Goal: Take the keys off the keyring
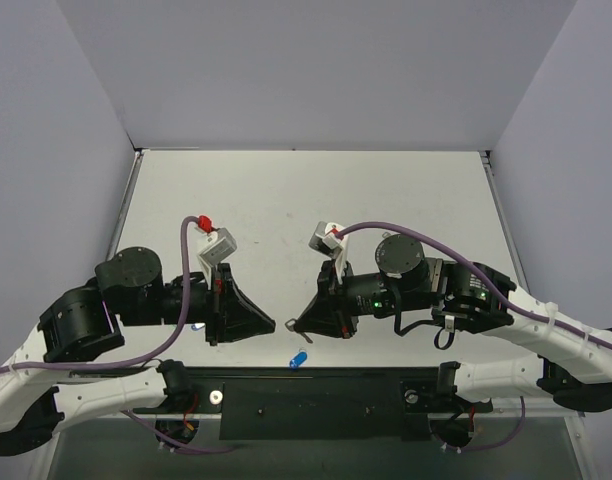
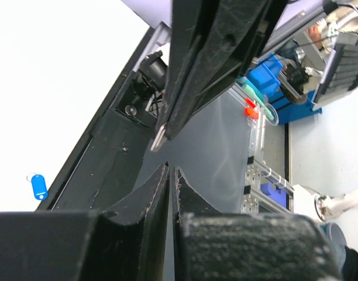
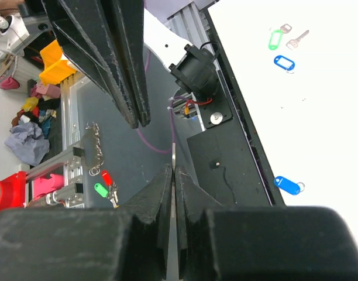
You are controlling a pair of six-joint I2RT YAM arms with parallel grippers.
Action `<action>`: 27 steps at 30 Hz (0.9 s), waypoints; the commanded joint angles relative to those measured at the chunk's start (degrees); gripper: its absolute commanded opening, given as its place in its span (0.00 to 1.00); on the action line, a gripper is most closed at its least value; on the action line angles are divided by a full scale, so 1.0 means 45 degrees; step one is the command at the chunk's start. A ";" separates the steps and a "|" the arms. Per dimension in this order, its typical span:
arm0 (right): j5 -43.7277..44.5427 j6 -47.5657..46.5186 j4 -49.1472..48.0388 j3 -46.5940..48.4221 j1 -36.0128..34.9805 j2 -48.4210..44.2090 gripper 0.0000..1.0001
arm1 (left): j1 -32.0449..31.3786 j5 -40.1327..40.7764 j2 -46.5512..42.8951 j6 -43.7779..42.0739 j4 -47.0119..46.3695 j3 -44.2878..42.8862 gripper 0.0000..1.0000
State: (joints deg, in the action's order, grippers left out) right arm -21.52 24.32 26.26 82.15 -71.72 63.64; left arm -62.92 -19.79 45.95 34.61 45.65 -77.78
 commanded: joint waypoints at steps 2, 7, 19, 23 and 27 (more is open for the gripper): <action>0.1069 0.0104 -0.0719 -0.0286 -0.0077 -0.0235 0.00 | -0.0042 0.1721 -0.0816 0.0609 -0.0711 0.0954 0.16; 0.2630 0.0338 -0.0660 -0.0696 -0.0038 -0.0528 0.00 | -0.0042 0.2541 -0.1422 0.1447 -0.1061 0.2748 0.18; 0.6441 0.2251 0.0297 -0.2003 0.1719 -0.1152 0.00 | -0.0062 0.2620 -0.1795 0.3206 -0.4534 0.7319 0.45; 0.6540 0.2526 0.0141 -0.2784 0.2207 -0.1816 0.00 | -0.0159 0.3362 -0.1424 0.3734 -0.5375 0.8357 0.53; 0.6715 0.2721 0.0141 -0.3332 0.2462 -0.2538 0.00 | -0.0198 0.3734 -0.0741 0.4241 -0.6701 0.9528 0.53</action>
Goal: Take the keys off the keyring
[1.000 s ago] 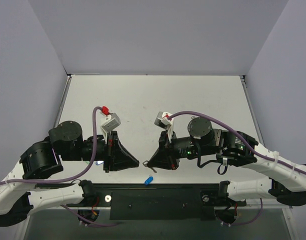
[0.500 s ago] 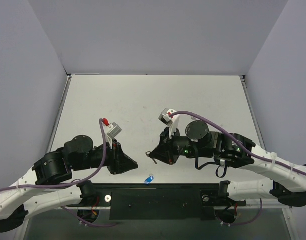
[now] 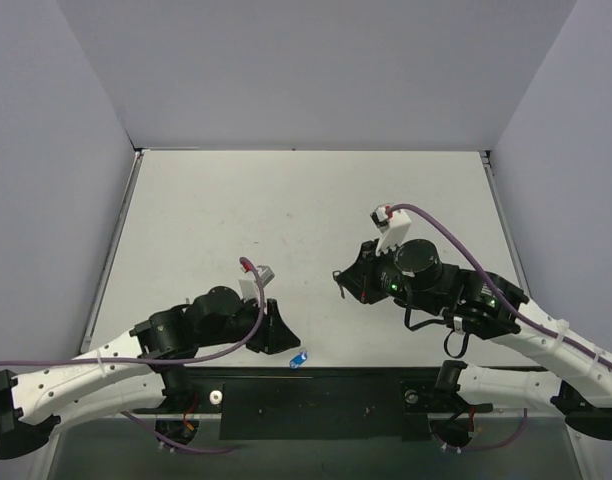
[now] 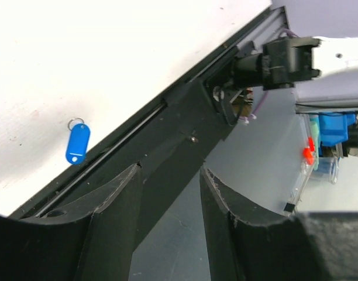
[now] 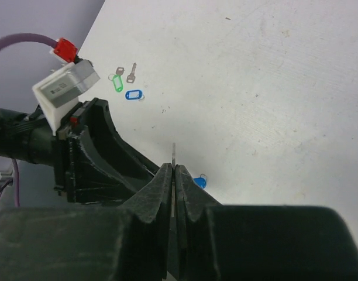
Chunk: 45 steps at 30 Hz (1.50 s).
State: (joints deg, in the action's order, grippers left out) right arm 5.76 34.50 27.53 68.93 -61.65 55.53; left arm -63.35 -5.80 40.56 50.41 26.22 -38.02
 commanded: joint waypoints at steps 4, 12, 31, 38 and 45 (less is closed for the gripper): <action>0.0985 0.0497 0.0092 -0.0629 0.0437 -0.1284 0.00 | -0.0238 0.1092 0.1726 0.1101 -0.3131 0.1339 0.53; 0.1239 0.0322 0.0620 -0.0766 0.0496 -0.1793 0.00 | -0.0316 0.2616 0.3991 0.1432 -0.2447 0.0929 0.53; 0.1552 -0.0050 0.1401 -0.0688 0.0633 -0.2261 0.00 | -0.2269 0.6287 1.0244 0.2527 0.1536 -0.3386 0.57; 0.1611 -0.0128 0.1519 -0.0766 0.0750 -0.2320 0.00 | -0.2640 0.6738 1.0714 0.3015 0.2532 -0.3465 0.57; 0.1513 -0.0108 0.1500 -0.0786 0.0750 -0.2339 0.00 | -0.2758 0.6641 1.1007 0.3270 0.1675 -0.2899 0.56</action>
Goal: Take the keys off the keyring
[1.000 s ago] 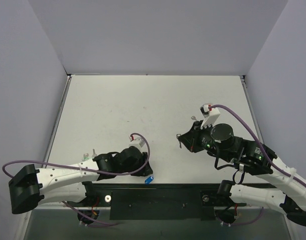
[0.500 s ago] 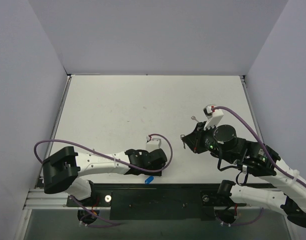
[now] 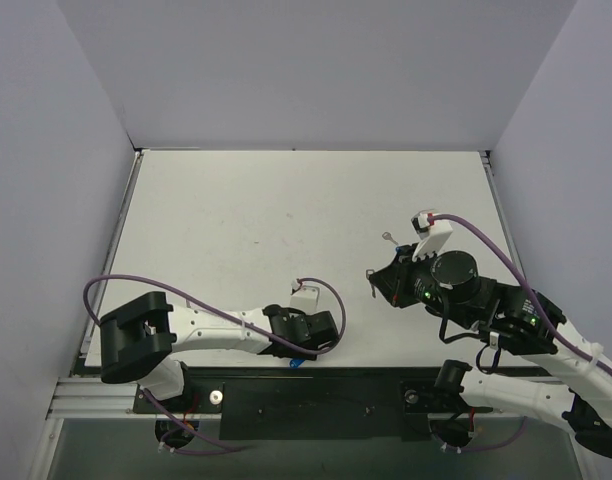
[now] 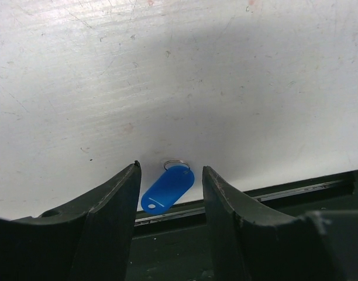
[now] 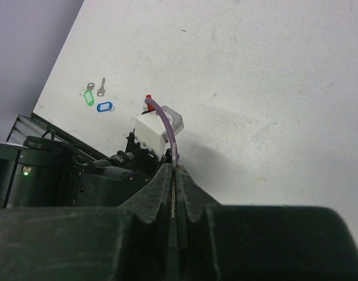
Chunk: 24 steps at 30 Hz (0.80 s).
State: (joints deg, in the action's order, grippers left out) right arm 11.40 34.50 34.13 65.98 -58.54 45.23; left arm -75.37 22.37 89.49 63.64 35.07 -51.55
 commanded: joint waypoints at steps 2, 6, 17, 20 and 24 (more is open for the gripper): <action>0.0240 -0.0069 0.0033 -0.0111 0.0061 -0.0110 0.00 | -0.0086 0.0341 0.0269 0.0331 -0.0487 0.0166 0.53; 0.0299 -0.0050 0.0130 -0.0091 0.0080 -0.0169 0.00 | -0.0086 0.0185 0.0737 0.0273 -0.0683 0.0147 0.47; 0.0299 -0.0050 0.0150 -0.0110 0.0080 -0.0130 0.00 | -0.0086 0.0263 0.0934 0.0039 -0.0762 0.0147 0.29; 0.0280 -0.0050 0.0150 -0.0110 0.0080 -0.0111 0.00 | 0.0185 0.0458 0.0680 -0.0351 -0.0198 -0.0126 0.25; 0.0319 -0.0050 0.0150 -0.0110 0.0080 -0.0130 0.00 | 0.1237 0.0146 -0.0022 -0.1716 0.0077 -0.0419 0.20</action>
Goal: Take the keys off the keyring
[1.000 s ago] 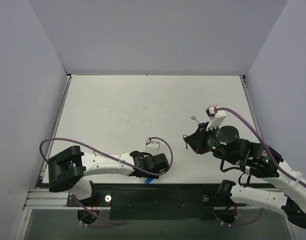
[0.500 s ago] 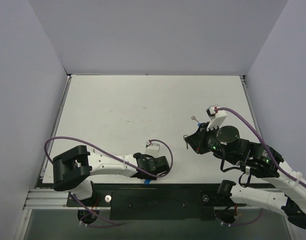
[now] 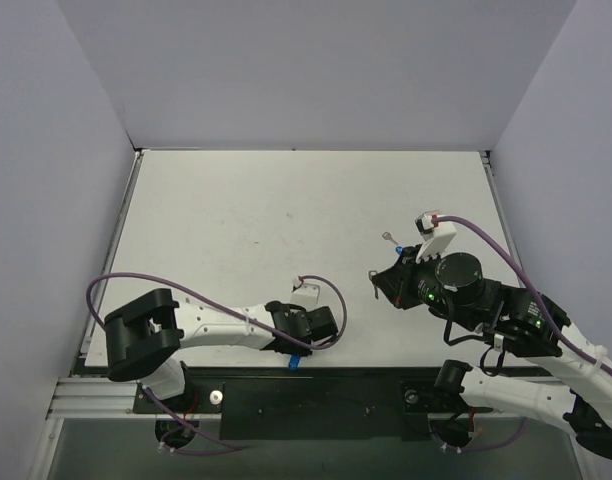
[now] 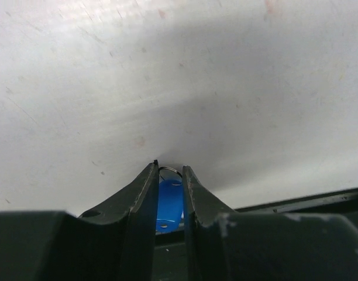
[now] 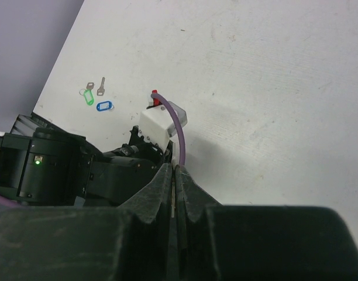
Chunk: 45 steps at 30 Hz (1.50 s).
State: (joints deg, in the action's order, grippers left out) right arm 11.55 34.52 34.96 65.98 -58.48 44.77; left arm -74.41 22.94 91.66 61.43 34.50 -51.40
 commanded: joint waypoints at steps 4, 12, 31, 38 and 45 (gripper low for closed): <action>0.0265 -0.0035 -0.0015 -0.0149 0.0066 -0.0067 0.00 | 0.2588 -0.0097 -0.1011 -0.2455 0.0380 -0.0706 0.20; 0.0188 0.0023 -0.0073 -0.0208 0.0085 0.0186 0.00 | 0.5615 -0.0838 -0.0332 -0.4410 0.0145 -0.1935 0.22; -0.1921 0.1098 -0.3706 -0.1616 0.0319 0.5300 0.00 | 0.8410 -0.2382 -0.7120 -0.7008 0.2898 -0.1412 0.81; -0.2914 0.0942 -0.3902 -0.0132 0.0885 0.8329 0.00 | 0.8782 -0.0899 -1.0462 -0.6913 0.2746 0.0168 0.81; -0.3113 0.1019 -0.4136 0.0515 0.1275 0.9853 0.63 | 0.8763 -0.0117 -1.3198 -0.7244 0.1807 0.1421 0.81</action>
State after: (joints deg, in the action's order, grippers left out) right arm -1.39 38.87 17.12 65.98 -53.91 87.37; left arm -35.16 18.92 35.99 30.55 46.22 -45.36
